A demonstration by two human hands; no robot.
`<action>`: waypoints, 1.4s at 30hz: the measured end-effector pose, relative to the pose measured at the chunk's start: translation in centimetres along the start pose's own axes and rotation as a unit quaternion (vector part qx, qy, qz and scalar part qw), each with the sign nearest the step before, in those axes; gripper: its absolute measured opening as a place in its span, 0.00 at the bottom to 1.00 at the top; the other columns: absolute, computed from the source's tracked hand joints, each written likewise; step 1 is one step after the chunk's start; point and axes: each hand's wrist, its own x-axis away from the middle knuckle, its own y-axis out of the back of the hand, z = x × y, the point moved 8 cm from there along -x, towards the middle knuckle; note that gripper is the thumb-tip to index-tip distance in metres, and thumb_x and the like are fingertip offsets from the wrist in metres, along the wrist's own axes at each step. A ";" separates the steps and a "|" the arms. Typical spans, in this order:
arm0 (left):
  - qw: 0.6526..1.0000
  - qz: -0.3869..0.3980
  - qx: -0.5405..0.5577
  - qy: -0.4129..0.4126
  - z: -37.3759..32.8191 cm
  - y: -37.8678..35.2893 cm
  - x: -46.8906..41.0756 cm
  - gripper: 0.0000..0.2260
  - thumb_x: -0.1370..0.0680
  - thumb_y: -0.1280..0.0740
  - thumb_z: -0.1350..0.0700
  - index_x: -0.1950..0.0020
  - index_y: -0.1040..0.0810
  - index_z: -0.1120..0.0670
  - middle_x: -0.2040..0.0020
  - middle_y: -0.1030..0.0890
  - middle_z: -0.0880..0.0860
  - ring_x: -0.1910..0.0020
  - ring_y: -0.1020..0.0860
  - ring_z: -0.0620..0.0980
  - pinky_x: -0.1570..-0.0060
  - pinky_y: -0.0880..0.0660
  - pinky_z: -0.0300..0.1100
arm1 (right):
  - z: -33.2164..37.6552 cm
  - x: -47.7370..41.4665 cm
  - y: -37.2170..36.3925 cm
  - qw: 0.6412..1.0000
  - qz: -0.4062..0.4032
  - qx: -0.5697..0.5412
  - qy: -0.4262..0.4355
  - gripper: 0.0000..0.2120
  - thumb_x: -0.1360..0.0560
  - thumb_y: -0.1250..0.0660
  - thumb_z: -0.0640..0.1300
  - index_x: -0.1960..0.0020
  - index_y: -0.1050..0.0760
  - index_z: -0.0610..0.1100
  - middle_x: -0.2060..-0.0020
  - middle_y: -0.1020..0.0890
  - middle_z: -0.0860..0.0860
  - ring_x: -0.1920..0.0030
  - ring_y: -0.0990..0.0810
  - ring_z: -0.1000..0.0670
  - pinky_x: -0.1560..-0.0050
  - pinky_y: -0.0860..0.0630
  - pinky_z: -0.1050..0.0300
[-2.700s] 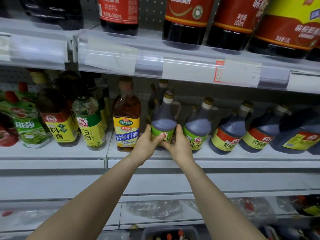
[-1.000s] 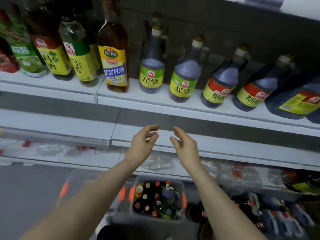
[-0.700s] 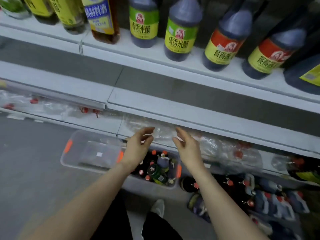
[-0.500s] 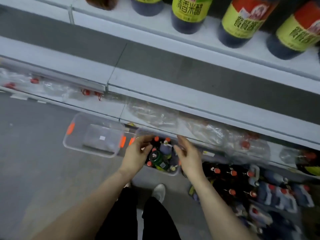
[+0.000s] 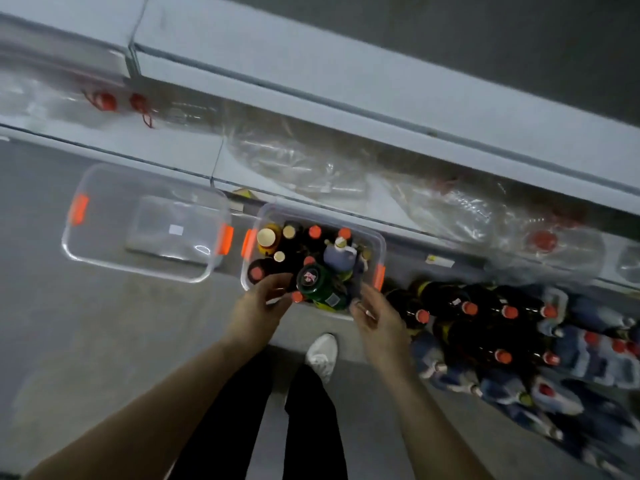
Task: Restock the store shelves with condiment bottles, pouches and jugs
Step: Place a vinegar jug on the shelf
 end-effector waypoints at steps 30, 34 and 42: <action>0.960 0.125 -0.215 -0.126 10.3 -14.0 -22.8 0.11 0.17 0.38 0.57 0.37 0.22 0.55 0.45 0.19 0.55 0.46 0.22 0.53 0.46 0.26 0.47 | -14.1 -19.0 -8.2 0.988 -0.115 0.047 0.087 0.11 0.17 0.37 0.43 0.45 0.19 0.38 0.57 0.19 0.48 0.56 0.24 0.53 0.55 0.31 0.62; 0.960 0.119 -0.214 -0.140 9.1 -14.1 -22.5 0.11 0.18 0.37 0.57 0.38 0.21 0.56 0.47 0.18 0.55 0.47 0.21 0.56 0.48 0.26 0.48 | -13.2 -18.2 -6.9 0.983 -0.140 0.069 0.101 0.12 0.16 0.38 0.43 0.45 0.19 0.37 0.59 0.18 0.41 0.59 0.21 0.44 0.57 0.27 0.50; 0.963 0.130 -0.129 -0.200 5.9 -13.8 -19.7 0.16 0.20 0.35 0.63 0.32 0.24 0.57 0.39 0.19 0.54 0.37 0.22 0.51 0.35 0.27 0.45 | -10.6 -15.7 -3.5 0.971 -0.188 0.088 0.120 0.12 0.17 0.37 0.45 0.42 0.18 0.40 0.60 0.16 0.42 0.61 0.19 0.44 0.60 0.26 0.50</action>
